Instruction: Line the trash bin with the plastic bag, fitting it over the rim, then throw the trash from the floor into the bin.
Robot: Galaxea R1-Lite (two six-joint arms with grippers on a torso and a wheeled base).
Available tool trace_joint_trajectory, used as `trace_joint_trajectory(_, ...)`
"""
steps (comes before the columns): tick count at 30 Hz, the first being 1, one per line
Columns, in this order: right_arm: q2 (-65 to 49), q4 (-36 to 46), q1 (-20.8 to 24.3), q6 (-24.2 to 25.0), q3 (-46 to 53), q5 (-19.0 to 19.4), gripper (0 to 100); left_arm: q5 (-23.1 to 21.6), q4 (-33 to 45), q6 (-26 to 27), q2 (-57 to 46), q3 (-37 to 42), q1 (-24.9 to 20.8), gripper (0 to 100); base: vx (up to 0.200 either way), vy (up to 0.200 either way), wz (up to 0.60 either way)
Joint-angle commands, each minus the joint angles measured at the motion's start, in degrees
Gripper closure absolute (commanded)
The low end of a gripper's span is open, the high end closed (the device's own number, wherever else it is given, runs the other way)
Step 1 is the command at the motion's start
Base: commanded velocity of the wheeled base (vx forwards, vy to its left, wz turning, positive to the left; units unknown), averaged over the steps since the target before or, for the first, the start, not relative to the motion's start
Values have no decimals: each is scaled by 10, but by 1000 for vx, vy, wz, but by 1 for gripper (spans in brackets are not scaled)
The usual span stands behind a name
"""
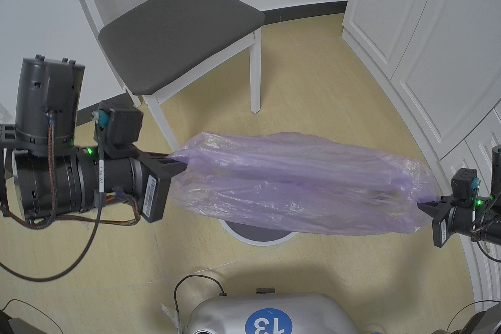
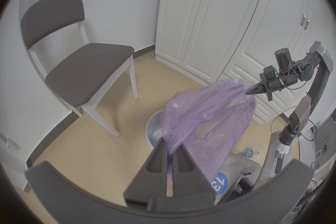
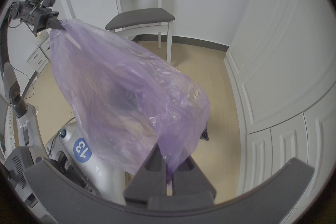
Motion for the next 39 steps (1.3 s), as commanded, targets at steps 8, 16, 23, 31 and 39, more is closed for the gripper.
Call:
trace_joint_trajectory(8,-71,28,36,-31,35,-73,100,3,29,0,-50,71,-18,100,0,0,0)
trace_joint_trajectory(16,-66,-9,47,-76,21,-92,100,-6,-37,44,-3,34,-11,100,0,0,0)
trace_joint_trajectory(23,58,-127,65,-99,-66,-60,100,-51,-102,69,113,-73,-45,100,0,0,0)
trace_joint_trajectory(31,182,-226,140,-4,-135,32,100,-50,-116,60,144,-111,-118,100,0,0,0)
trace_joint_trajectory(39,204,-234,186,105,-124,53,100,-51,-122,35,120,-69,-115,100,0,0,0)
